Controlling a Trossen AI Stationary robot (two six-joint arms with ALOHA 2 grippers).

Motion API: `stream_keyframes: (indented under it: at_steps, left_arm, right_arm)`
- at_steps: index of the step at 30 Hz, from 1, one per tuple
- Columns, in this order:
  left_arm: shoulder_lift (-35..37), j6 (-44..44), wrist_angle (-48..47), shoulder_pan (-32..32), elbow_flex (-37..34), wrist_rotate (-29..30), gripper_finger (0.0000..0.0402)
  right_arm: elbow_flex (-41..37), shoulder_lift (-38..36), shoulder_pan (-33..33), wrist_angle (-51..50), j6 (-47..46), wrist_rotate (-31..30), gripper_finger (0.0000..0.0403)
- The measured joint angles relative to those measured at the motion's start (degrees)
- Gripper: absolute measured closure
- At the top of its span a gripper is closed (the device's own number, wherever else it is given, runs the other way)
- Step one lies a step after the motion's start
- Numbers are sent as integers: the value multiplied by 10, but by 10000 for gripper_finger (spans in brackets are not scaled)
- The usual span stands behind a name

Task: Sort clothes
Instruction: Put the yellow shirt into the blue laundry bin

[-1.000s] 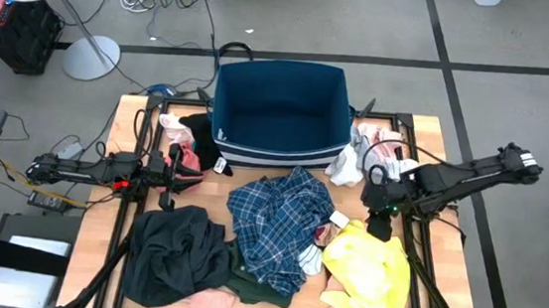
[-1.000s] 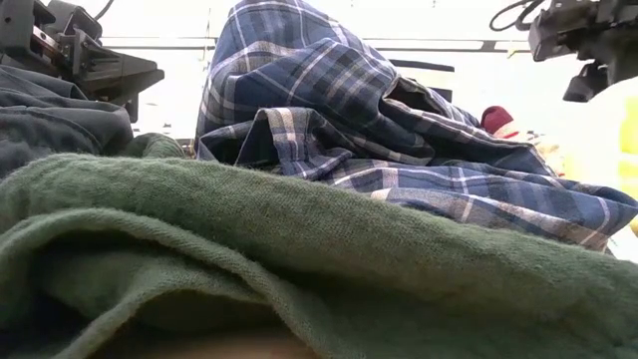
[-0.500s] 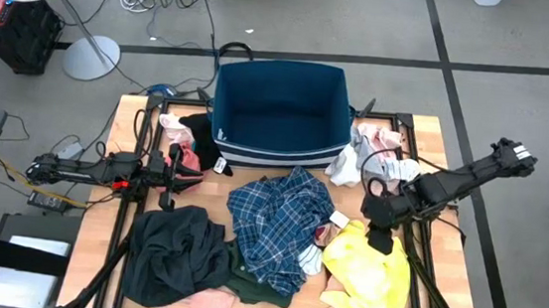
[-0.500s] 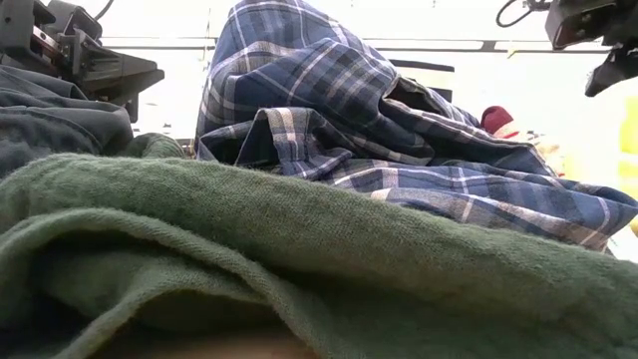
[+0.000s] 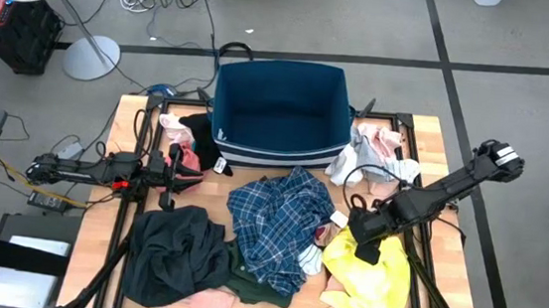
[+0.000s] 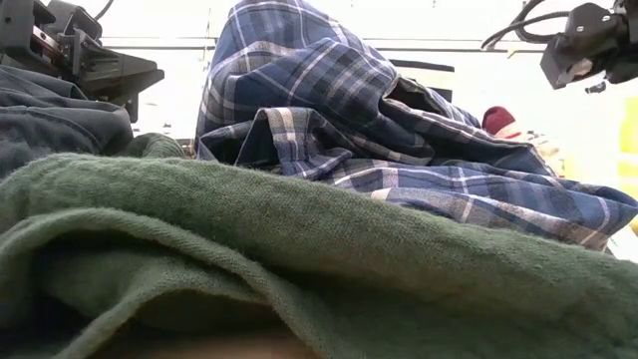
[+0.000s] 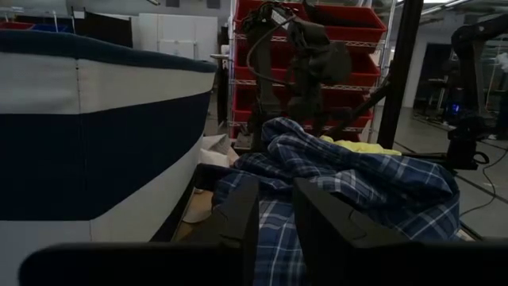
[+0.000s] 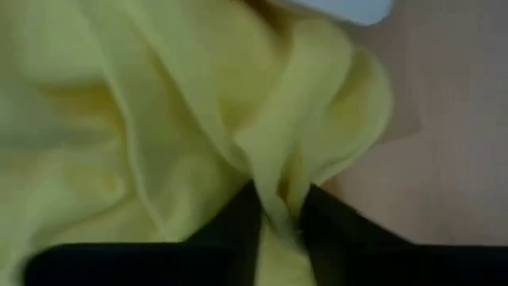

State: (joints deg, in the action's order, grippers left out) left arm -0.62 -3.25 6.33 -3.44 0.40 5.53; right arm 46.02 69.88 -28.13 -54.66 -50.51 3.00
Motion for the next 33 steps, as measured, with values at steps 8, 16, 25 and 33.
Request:
stream_keyframes:
  at_steps: [8,16,25,33]
  left_arm:
    - [0,0,0,0,0,0,316]
    - [0,0,0,0,0,0,316]
    - [0,0,0,0,0,0,316]
    - [0,0,0,0,0,0,316]
  right_arm:
    - [56,-32,-6,-79,-38,-25,397]
    - [268,-45,-12,-241,-33,-161,400]
    - [498,-8,22,-302,70,-319,401]
    - [673,58,118,-184,271,-351,402]
